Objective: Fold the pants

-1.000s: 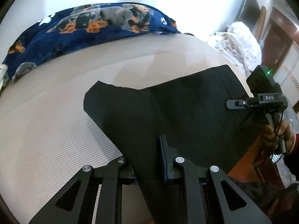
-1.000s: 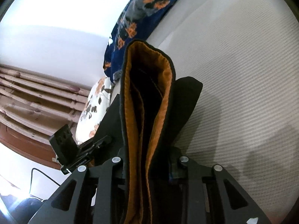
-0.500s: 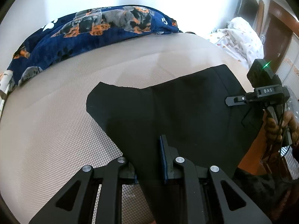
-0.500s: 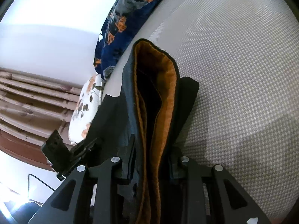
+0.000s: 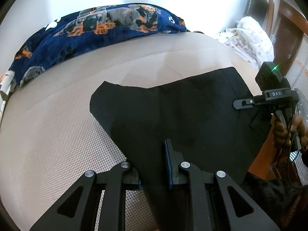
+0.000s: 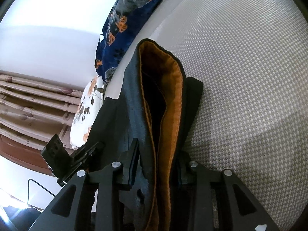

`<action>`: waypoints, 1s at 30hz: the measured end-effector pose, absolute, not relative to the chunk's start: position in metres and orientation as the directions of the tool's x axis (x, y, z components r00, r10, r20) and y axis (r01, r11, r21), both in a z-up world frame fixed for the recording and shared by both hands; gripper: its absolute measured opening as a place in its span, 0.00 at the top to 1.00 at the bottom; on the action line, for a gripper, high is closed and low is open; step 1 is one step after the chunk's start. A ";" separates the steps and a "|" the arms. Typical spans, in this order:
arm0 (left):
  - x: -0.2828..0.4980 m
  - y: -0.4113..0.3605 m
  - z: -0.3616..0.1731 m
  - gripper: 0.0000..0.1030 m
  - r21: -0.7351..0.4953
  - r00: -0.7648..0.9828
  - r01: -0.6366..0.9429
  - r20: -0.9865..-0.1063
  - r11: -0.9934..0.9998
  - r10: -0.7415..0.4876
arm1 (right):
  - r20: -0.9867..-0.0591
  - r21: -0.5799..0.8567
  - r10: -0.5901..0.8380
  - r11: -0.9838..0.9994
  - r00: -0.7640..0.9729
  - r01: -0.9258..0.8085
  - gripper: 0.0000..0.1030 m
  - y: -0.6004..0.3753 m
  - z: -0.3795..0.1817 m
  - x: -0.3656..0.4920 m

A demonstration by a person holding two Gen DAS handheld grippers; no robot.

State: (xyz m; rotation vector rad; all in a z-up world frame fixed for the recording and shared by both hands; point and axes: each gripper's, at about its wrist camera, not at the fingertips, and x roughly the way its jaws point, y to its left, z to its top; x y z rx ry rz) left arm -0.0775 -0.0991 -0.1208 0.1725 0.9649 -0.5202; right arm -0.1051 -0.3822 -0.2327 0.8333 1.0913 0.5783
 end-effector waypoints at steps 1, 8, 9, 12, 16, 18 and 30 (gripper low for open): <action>-0.077 -0.098 -0.122 0.82 -0.089 0.457 0.491 -0.820 0.866 -0.344 | -0.531 0.817 0.762 0.577 0.371 -0.014 0.71 -0.382 -0.233 -0.106; -0.077 -0.096 -0.123 0.82 -0.092 0.457 0.486 -0.821 0.869 -0.342 | -0.547 0.802 0.747 0.597 0.377 -0.017 0.71 -0.380 -0.231 -0.108; -0.078 -0.096 -0.123 0.82 -0.092 0.458 0.486 -0.820 0.869 -0.343 | -0.548 0.802 0.746 0.598 0.378 -0.016 0.71 -0.379 -0.230 -0.107; -0.078 -0.095 -0.123 0.82 -0.086 0.464 0.491 -0.817 0.867 -0.343 | -0.543 0.809 0.751 0.588 0.375 -0.008 0.71 -0.380 -0.230 -0.107; -0.078 -0.094 -0.122 0.82 -0.085 0.463 0.493 -0.817 0.866 -0.344 | -0.535 0.817 0.758 0.577 0.374 -0.001 0.72 -0.380 -0.229 -0.107; -0.078 -0.095 -0.122 0.82 -0.086 0.463 0.493 -0.816 0.866 -0.345 | -0.522 0.827 0.766 0.562 0.376 0.002 0.72 -0.380 -0.229 -0.107; -0.069 -0.085 -0.134 0.76 -0.158 0.383 0.465 -0.851 0.871 -0.359 | -0.534 0.820 0.762 0.573 0.367 0.003 0.72 -0.380 -0.233 -0.105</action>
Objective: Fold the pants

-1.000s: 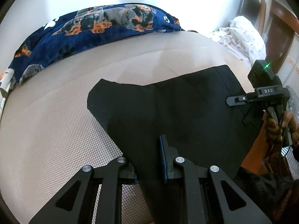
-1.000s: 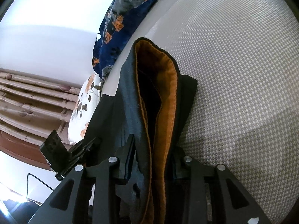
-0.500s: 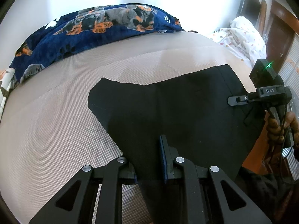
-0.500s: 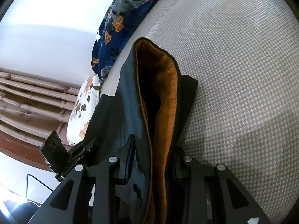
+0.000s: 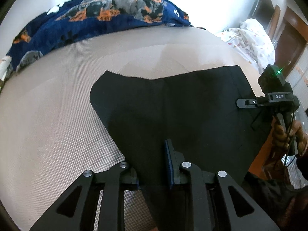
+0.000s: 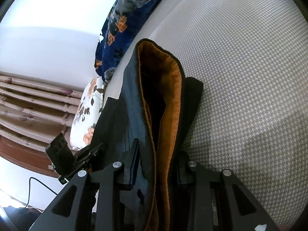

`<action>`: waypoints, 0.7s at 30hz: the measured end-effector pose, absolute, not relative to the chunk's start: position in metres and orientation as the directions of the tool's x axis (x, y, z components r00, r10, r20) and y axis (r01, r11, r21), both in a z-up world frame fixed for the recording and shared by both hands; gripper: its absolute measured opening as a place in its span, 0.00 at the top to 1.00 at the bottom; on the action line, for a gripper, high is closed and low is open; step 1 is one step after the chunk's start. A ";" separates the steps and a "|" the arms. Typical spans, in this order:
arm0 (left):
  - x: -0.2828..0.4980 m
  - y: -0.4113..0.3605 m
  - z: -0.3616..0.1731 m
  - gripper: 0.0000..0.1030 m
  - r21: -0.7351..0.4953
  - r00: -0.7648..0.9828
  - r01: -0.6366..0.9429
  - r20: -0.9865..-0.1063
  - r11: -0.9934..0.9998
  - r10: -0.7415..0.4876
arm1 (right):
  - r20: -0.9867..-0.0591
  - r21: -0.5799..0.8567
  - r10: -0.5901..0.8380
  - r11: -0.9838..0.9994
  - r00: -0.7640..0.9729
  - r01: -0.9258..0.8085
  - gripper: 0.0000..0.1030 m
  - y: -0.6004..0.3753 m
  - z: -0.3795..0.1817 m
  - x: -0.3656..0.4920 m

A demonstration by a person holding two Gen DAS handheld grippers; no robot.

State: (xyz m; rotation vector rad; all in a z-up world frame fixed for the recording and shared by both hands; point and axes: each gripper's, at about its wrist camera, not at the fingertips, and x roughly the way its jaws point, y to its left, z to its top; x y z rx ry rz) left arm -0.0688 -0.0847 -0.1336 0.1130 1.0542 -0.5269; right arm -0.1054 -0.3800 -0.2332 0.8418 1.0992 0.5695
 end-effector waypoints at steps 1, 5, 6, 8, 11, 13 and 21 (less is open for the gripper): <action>-0.069 -0.084 -0.135 0.75 -0.165 0.372 0.460 -0.857 0.872 -0.358 | -0.534 0.819 0.762 0.574 0.366 0.002 0.71 -0.380 -0.233 -0.105; -0.064 -0.078 -0.140 0.70 -0.219 0.331 0.444 -0.860 0.869 -0.387 | -0.536 0.819 0.763 0.574 0.362 0.002 0.71 -0.380 -0.233 -0.105; -0.063 -0.077 -0.141 0.69 -0.234 0.322 0.442 -0.860 0.866 -0.396 | -0.537 0.818 0.763 0.575 0.361 0.001 0.71 -0.380 -0.233 -0.105; -0.059 -0.073 -0.145 0.69 -0.278 0.288 0.437 -0.858 0.856 -0.425 | -0.537 0.819 0.765 0.574 0.357 0.001 0.70 -0.380 -0.233 -0.104; -0.050 -0.065 -0.152 0.69 -0.373 0.229 0.401 -0.843 0.837 -0.486 | -0.539 0.818 0.766 0.575 0.351 0.003 0.70 -0.380 -0.232 -0.103; -0.043 -0.054 -0.155 0.69 -0.460 0.194 0.349 -0.817 0.817 -0.543 | -0.539 0.819 0.766 0.574 0.350 0.003 0.70 -0.379 -0.232 -0.103; -0.037 -0.041 -0.162 0.63 -0.536 0.126 0.353 -0.785 0.767 -0.607 | -0.537 0.820 0.768 0.573 0.348 0.001 0.71 -0.380 -0.233 -0.102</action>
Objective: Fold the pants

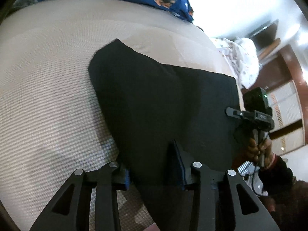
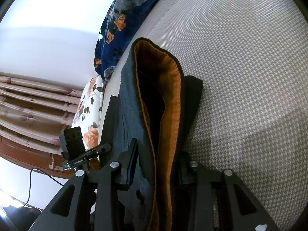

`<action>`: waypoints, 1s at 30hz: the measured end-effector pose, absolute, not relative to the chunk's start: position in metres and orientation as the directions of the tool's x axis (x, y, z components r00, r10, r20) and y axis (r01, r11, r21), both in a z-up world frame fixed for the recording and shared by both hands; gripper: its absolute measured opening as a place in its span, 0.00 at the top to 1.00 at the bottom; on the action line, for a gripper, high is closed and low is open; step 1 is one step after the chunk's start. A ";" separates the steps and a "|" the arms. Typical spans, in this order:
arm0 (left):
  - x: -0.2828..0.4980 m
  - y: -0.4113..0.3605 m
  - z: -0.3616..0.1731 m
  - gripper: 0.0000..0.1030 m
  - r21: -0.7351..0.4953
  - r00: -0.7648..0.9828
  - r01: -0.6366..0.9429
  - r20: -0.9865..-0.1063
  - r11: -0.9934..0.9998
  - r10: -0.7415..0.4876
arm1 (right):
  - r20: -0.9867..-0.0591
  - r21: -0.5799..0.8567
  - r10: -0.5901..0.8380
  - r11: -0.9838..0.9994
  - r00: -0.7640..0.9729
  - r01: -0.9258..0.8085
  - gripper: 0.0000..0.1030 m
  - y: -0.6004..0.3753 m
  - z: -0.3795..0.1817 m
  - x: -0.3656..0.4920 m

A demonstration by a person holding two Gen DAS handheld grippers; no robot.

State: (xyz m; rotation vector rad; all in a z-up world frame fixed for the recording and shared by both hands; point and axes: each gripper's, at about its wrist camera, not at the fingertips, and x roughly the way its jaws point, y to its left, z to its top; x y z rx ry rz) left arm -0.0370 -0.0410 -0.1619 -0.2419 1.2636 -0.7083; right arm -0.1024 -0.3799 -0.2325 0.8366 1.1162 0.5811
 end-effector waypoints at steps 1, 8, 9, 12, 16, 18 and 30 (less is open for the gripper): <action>-0.035 -0.042 -0.163 0.63 -0.551 0.115 0.356 -0.776 0.755 -0.621 | -0.538 0.820 0.769 0.573 0.346 0.000 0.71 -0.380 -0.232 -0.101; -0.013 -0.038 -0.176 0.60 -0.681 0.058 0.266 -0.695 0.682 -0.716 | -0.540 0.819 0.768 0.574 0.345 0.003 0.71 -0.379 -0.233 -0.100; -0.013 -0.038 -0.176 0.60 -0.677 0.061 0.269 -0.698 0.686 -0.713 | -0.542 0.817 0.766 0.577 0.346 0.003 0.71 -0.379 -0.233 -0.100; -0.020 -0.048 -0.168 0.65 -0.599 0.115 0.321 -0.744 0.734 -0.658 | -0.550 0.810 0.759 0.586 0.349 0.001 0.71 -0.376 -0.231 -0.100; -0.037 -0.058 -0.155 0.75 -0.510 0.206 0.352 -0.776 0.785 -0.597 | -0.536 0.822 0.764 0.570 0.360 0.013 0.72 -0.376 -0.232 -0.102; -0.043 -0.060 -0.147 0.81 -0.488 0.235 0.362 -0.777 0.794 -0.585 | -0.520 0.833 0.771 0.552 0.368 0.021 0.72 -0.377 -0.233 -0.103; -0.054 -0.064 -0.113 0.81 -0.320 0.370 0.393 -0.803 0.862 -0.467 | -0.469 0.869 0.805 0.494 0.364 0.027 0.75 -0.358 -0.232 -0.101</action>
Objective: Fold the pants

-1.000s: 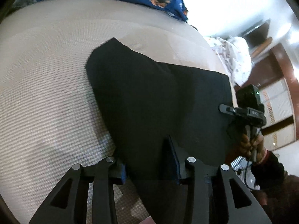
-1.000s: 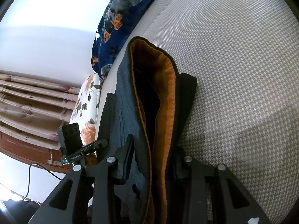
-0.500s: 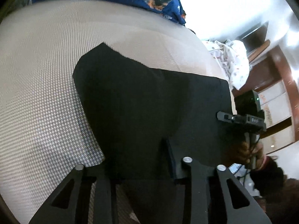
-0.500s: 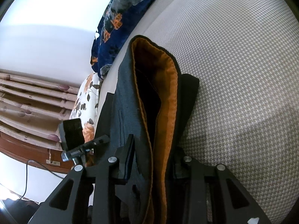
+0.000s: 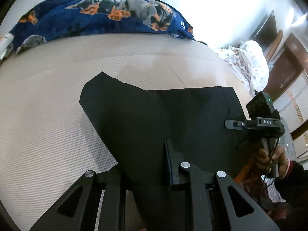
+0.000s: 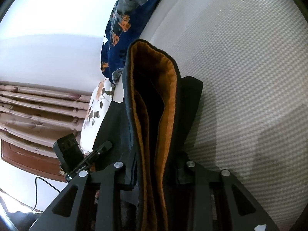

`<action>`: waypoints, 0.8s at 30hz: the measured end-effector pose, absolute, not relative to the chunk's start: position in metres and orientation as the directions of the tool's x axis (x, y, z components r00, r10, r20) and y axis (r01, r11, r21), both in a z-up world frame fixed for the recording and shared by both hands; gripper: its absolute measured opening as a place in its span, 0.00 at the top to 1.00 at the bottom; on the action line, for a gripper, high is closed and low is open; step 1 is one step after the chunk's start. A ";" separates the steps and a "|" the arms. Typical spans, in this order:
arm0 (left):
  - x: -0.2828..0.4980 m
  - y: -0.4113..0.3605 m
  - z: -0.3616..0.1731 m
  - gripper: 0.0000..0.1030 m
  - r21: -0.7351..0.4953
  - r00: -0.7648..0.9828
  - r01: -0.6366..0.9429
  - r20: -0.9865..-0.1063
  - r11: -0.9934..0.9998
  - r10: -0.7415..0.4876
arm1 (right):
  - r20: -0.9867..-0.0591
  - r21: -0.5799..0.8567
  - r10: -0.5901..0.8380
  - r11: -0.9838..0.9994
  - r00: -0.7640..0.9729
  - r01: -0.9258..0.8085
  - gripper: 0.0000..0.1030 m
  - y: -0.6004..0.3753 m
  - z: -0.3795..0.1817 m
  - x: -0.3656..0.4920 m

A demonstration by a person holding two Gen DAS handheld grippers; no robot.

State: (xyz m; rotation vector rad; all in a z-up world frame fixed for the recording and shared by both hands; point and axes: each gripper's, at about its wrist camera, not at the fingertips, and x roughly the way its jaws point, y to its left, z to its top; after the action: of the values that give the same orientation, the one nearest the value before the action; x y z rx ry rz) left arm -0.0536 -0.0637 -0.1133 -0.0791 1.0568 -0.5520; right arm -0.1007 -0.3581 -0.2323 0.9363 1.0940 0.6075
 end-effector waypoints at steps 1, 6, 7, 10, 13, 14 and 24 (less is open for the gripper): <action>-0.054 -0.063 -0.112 0.81 -0.310 0.378 0.391 -0.804 0.866 -0.459 | -0.466 0.871 0.807 0.491 0.363 0.026 0.75 -0.356 -0.231 -0.099; -0.055 -0.053 -0.105 0.81 -0.269 0.411 0.385 -0.806 0.883 -0.425 | -0.459 0.873 0.813 0.488 0.358 0.010 0.75 -0.342 -0.224 -0.090; -0.055 -0.049 -0.103 0.81 -0.259 0.419 0.384 -0.806 0.886 -0.417 | -0.458 0.872 0.814 0.489 0.356 0.005 0.75 -0.339 -0.222 -0.088; -0.051 -0.042 -0.100 0.81 -0.253 0.431 0.374 -0.804 0.892 -0.409 | -0.461 0.869 0.816 0.495 0.350 -0.010 0.75 -0.332 -0.217 -0.083; -0.046 -0.034 -0.095 0.82 -0.245 0.446 0.363 -0.802 0.899 -0.398 | -0.464 0.866 0.818 0.500 0.340 -0.021 0.75 -0.322 -0.212 -0.073; -0.045 -0.032 -0.094 0.81 -0.241 0.451 0.359 -0.801 0.902 -0.393 | -0.465 0.865 0.819 0.501 0.335 -0.026 0.75 -0.318 -0.211 -0.069; -0.016 -0.003 -0.081 0.82 -0.205 0.511 0.316 -0.786 0.926 -0.348 | -0.464 0.860 0.832 0.505 0.304 -0.070 0.76 -0.284 -0.203 -0.030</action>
State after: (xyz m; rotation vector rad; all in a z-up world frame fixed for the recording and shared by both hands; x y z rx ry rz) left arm -0.0156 -0.0025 -0.0815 -0.0368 0.9544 -0.4002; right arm -0.0303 -0.2837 -0.2032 0.8498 1.1030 0.7044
